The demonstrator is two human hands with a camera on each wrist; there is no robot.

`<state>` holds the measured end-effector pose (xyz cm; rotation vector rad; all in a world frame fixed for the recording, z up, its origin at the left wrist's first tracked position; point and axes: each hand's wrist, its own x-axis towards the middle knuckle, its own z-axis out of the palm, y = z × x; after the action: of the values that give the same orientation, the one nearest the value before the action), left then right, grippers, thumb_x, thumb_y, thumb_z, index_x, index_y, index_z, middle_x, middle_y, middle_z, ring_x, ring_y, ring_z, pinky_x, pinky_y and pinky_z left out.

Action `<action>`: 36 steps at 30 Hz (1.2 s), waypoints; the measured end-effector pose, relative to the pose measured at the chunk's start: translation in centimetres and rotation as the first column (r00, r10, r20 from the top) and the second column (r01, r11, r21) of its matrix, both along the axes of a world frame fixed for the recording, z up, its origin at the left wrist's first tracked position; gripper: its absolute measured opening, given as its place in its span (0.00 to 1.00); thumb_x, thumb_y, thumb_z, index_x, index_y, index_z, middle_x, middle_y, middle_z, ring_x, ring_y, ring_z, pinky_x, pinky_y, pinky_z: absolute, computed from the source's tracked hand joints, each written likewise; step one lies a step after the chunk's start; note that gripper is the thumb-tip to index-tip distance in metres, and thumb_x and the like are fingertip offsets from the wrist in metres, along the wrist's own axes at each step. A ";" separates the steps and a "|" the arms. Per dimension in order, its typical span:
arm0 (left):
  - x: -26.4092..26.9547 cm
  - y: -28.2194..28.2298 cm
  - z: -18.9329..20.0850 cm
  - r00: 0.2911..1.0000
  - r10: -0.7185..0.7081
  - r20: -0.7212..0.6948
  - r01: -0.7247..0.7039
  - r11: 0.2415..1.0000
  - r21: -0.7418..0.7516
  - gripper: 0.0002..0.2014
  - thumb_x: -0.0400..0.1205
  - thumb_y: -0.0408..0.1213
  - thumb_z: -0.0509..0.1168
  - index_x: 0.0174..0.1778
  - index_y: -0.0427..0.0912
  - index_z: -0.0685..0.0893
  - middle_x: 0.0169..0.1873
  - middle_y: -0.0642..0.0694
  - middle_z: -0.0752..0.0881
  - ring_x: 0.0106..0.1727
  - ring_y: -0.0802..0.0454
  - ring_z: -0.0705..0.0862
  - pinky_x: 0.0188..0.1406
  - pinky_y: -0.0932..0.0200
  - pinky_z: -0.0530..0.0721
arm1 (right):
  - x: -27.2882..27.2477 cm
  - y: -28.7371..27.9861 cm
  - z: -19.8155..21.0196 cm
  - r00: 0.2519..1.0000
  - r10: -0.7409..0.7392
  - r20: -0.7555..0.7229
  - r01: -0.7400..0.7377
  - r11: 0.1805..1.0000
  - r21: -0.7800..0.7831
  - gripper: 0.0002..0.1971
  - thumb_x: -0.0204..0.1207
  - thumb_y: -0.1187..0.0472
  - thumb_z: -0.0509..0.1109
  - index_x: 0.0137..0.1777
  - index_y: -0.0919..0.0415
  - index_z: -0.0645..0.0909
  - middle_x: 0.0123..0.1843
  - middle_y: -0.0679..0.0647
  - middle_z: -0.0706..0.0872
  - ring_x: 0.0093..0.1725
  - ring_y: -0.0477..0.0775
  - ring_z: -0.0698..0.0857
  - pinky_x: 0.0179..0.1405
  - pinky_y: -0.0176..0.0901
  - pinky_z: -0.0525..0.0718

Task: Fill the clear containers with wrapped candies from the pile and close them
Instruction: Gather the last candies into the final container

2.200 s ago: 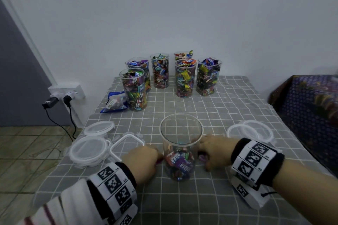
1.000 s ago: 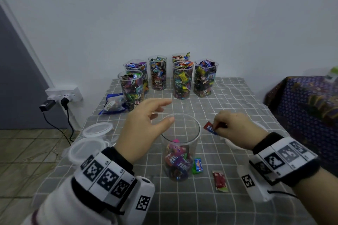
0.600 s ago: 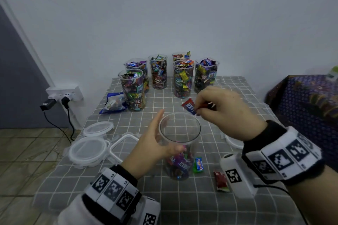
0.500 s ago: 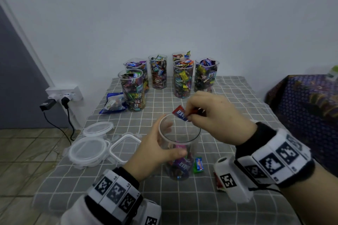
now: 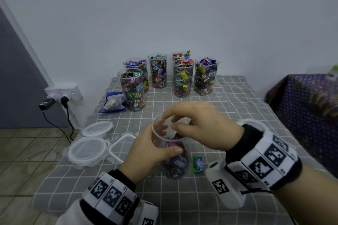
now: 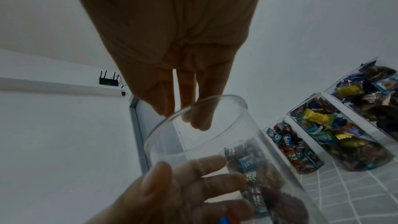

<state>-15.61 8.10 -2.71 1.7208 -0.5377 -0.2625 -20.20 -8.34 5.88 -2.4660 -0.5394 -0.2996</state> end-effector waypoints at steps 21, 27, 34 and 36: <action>2.4 3.3 -0.9 0.996 0.092 -0.014 -0.092 0.995 -0.026 0.44 0.50 0.55 0.77 0.65 0.62 0.71 0.62 0.61 0.80 0.61 0.69 0.80 0.56 0.70 0.78 | 6.5 0.0 -6.9 0.779 -0.256 -0.572 -0.181 0.782 -0.597 0.23 0.82 0.60 0.58 0.77 0.47 0.69 0.74 0.53 0.76 0.70 0.57 0.76 0.70 0.50 0.74; 2.6 3.1 -1.1 0.996 0.083 -0.039 -0.085 0.995 -0.055 0.41 0.51 0.55 0.77 0.62 0.63 0.72 0.62 0.62 0.80 0.61 0.70 0.80 0.55 0.72 0.77 | 5.5 -0.7 -7.3 0.800 -0.177 -0.573 -0.314 0.691 -0.651 0.26 0.82 0.68 0.57 0.78 0.49 0.68 0.81 0.48 0.65 0.77 0.57 0.68 0.76 0.55 0.67; 2.9 2.2 -1.1 0.996 0.074 -0.041 -0.076 0.996 -0.053 0.43 0.51 0.56 0.77 0.64 0.61 0.71 0.62 0.61 0.79 0.61 0.71 0.79 0.53 0.77 0.76 | 1.7 -2.2 -7.0 0.801 -0.103 -0.589 -0.364 0.698 -0.617 0.24 0.85 0.61 0.53 0.80 0.46 0.63 0.82 0.47 0.60 0.80 0.54 0.60 0.79 0.56 0.62; 2.8 1.6 -1.0 0.997 0.060 -0.046 -0.062 0.997 -0.050 0.44 0.50 0.56 0.77 0.65 0.60 0.70 0.62 0.61 0.79 0.61 0.69 0.79 0.54 0.75 0.76 | 0.9 -2.8 -7.0 0.798 -0.097 -0.595 -0.374 0.695 -0.615 0.26 0.83 0.58 0.58 0.80 0.44 0.60 0.83 0.46 0.58 0.80 0.54 0.60 0.79 0.55 0.63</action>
<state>-12.79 9.70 -3.72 1.6749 -0.4552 -0.2410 -19.25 -11.17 -1.17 -2.9905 -0.6455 0.9227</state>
